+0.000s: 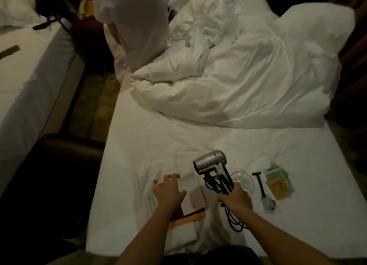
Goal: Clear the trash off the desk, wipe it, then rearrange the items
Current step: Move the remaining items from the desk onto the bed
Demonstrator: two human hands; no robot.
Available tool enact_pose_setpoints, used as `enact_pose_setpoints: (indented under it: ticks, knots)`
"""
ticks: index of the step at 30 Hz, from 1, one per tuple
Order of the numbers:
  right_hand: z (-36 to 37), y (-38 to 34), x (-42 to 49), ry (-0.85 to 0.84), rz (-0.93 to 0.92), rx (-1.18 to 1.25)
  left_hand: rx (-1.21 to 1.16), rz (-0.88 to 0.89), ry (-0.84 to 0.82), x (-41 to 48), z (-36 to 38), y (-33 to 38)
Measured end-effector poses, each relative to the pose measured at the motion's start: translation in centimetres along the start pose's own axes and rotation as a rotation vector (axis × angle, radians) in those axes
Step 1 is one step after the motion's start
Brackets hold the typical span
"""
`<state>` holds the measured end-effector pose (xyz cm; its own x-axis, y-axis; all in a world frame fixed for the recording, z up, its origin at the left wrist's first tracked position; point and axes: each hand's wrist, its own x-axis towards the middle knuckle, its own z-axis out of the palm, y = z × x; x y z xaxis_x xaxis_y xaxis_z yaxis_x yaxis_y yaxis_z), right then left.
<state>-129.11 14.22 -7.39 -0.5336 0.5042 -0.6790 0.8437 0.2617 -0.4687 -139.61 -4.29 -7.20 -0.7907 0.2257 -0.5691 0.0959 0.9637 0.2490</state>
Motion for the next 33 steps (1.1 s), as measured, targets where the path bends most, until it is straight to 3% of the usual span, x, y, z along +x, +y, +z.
enact_pose_setpoints:
  ticks: [7, 15, 21, 33]
  knots:
    - [0.2, -1.0, 3.4, -0.226, -0.158, 0.133, -0.017, -0.111, -0.081, -0.4, 2.0, -0.2]
    - [-0.6, -0.5, 4.0, -0.183, -0.198, 0.092, -0.031, -0.136, -0.073, -0.9, 2.0, 0.3]
    - [-0.9, 0.7, 2.1, -0.12, -0.17, 0.019, 0.04, 0.024, -0.059, -0.6, 1.7, 1.1]
    - [-1.1, 5.6, -7.7, 0.201, -0.053, 0.089, 0.299, 0.473, -0.091, -2.6, -0.1, 3.5]
